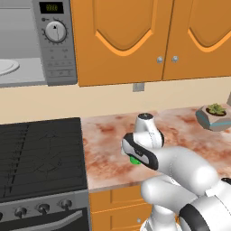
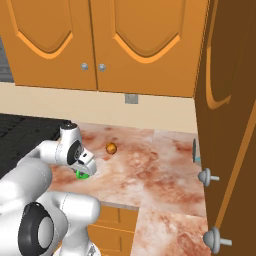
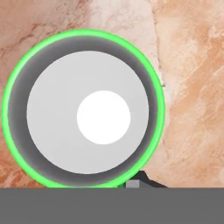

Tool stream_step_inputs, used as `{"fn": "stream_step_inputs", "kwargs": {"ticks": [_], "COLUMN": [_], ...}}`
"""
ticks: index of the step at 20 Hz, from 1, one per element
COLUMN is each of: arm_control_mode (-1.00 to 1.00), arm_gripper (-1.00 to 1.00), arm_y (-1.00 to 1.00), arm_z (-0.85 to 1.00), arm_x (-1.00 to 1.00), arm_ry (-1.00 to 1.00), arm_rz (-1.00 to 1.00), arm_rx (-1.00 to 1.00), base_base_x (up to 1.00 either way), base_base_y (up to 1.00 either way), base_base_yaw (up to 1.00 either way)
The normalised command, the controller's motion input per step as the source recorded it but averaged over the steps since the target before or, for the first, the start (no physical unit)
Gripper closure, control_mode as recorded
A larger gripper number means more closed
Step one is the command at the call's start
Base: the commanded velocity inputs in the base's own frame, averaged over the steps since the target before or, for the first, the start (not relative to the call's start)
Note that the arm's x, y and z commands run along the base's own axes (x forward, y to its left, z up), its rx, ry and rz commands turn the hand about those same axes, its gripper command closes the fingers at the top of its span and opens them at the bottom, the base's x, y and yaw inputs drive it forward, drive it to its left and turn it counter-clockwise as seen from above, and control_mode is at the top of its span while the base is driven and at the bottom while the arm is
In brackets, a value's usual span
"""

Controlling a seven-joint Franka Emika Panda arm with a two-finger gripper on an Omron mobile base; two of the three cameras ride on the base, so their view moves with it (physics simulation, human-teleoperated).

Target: Pick the mug from the counter and place it inside the microwave. Then close the microwave.

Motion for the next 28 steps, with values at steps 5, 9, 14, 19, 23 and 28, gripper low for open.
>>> {"fn": "stream_step_inputs", "kwargs": {"ticks": [5,9,14,19,23,28], "arm_control_mode": [-1.00,-1.00,-1.00,-1.00,-1.00,-1.00], "arm_gripper": [1.00,1.00,1.00,1.00,1.00,1.00], "arm_y": [-0.01,-0.10,-0.11,-0.08,-0.12,-0.42], "arm_z": [0.10,0.39,0.59,0.67,0.72,0.50], "arm_x": [-0.27,-0.35,-0.44,-0.44,-0.42,-0.36], "arm_ry": [-0.04,-0.04,-0.02,-0.03,-0.04,0.00], "arm_rz": [0.00,0.01,0.00,0.00,0.00,0.04], "arm_rx": [0.00,0.00,0.00,0.00,0.00,0.00], "base_base_x": [0.00,0.00,0.00,0.00,0.00,0.00], "base_base_y": [0.00,0.00,0.00,0.00,0.00,0.00], "base_base_yaw": [0.00,0.00,0.00,0.00,0.00,0.00]}}
